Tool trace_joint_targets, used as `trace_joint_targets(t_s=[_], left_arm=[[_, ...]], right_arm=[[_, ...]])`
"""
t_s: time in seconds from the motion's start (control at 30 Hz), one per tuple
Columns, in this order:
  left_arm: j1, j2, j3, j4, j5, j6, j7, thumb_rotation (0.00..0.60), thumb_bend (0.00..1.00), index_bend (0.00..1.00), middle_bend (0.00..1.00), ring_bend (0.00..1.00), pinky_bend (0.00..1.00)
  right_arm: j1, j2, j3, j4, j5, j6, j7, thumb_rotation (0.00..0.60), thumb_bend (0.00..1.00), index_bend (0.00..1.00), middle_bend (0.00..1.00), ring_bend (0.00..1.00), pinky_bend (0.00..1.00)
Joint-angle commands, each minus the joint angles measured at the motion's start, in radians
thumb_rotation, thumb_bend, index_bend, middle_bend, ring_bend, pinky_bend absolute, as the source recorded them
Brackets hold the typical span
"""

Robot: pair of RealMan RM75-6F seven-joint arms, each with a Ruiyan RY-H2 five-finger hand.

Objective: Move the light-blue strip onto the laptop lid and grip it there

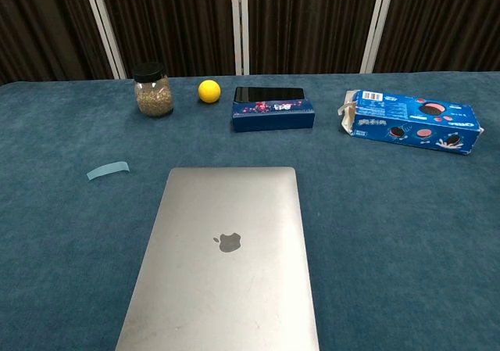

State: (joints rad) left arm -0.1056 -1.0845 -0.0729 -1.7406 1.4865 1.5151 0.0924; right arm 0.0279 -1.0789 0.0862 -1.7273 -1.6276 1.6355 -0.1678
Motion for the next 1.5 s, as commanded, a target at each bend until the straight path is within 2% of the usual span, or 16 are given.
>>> trace_joint_targets(t_s=[0.03,0.33,0.53,0.7,0.83,0.9,1.0,1.23,1.33,1.5], left_arm=[[0.0,0.002,0.001,-0.001,0.0,-0.001,-0.001,0.6,0.0,0.0,0.0,0.0,0.0],[-0.005,0.004,0.001,0.002,-0.016,-0.022,-0.01,0.6,0.0,0.0,0.0,0.0,0.0],[-0.067,-0.048,-0.024,0.057,-0.076,-0.132,-0.016,0.6,0.0,0.01,0.0,0.0,0.0],[-0.153,-0.144,-0.066,0.159,-0.127,-0.245,-0.049,0.6,0.0,0.08,0.0,0.0,0.0],[-0.25,-0.228,-0.111,0.233,-0.212,-0.375,0.003,0.6,0.01,0.24,0.0,0.0,0.0],[-0.281,-0.258,-0.128,0.257,-0.25,-0.412,0.029,0.6,0.07,0.32,0.0,0.0,0.0],[-0.33,-0.31,-0.154,0.303,-0.309,-0.467,0.065,0.6,0.15,0.37,0.0,0.0,0.0],[-0.418,-0.42,-0.185,0.413,-0.429,-0.555,0.145,0.6,0.2,0.38,0.0,0.0,0.0],[-0.444,-0.457,-0.192,0.456,-0.463,-0.579,0.159,0.6,0.28,0.38,0.0,0.0,0.0],[-0.475,-0.507,-0.191,0.527,-0.501,-0.614,0.168,0.6,0.32,0.4,0.0,0.0,0.0]], right_arm=[[0.0,-0.001,0.0,0.002,0.0,0.0,0.0,0.6,0.0,0.05,0.0,0.0,0.0],[0.0,-0.004,-0.002,0.002,-0.002,-0.002,-0.006,0.6,0.0,0.05,0.0,0.0,0.0],[0.002,0.006,-0.007,-0.016,0.017,-0.025,-0.018,0.6,0.0,0.04,0.0,0.0,0.0],[0.01,0.002,-0.004,-0.016,0.035,-0.046,-0.033,0.6,0.0,0.04,0.0,0.0,0.0],[0.019,-0.004,0.003,-0.007,0.068,-0.072,-0.042,0.6,0.0,0.04,0.0,0.0,0.0],[0.022,-0.006,0.006,-0.004,0.08,-0.082,-0.043,0.6,0.0,0.04,0.0,0.0,0.0],[0.026,-0.008,0.01,0.004,0.101,-0.095,-0.045,0.6,0.0,0.04,0.0,0.0,0.0],[0.031,-0.008,0.021,0.018,0.146,-0.115,-0.039,0.6,0.0,0.04,0.0,0.0,0.0],[0.03,-0.007,0.024,0.02,0.156,-0.115,-0.039,0.6,0.0,0.04,0.0,0.0,0.0],[0.028,-0.005,0.024,0.022,0.163,-0.114,-0.038,0.6,0.0,0.04,0.0,0.0,0.0]])
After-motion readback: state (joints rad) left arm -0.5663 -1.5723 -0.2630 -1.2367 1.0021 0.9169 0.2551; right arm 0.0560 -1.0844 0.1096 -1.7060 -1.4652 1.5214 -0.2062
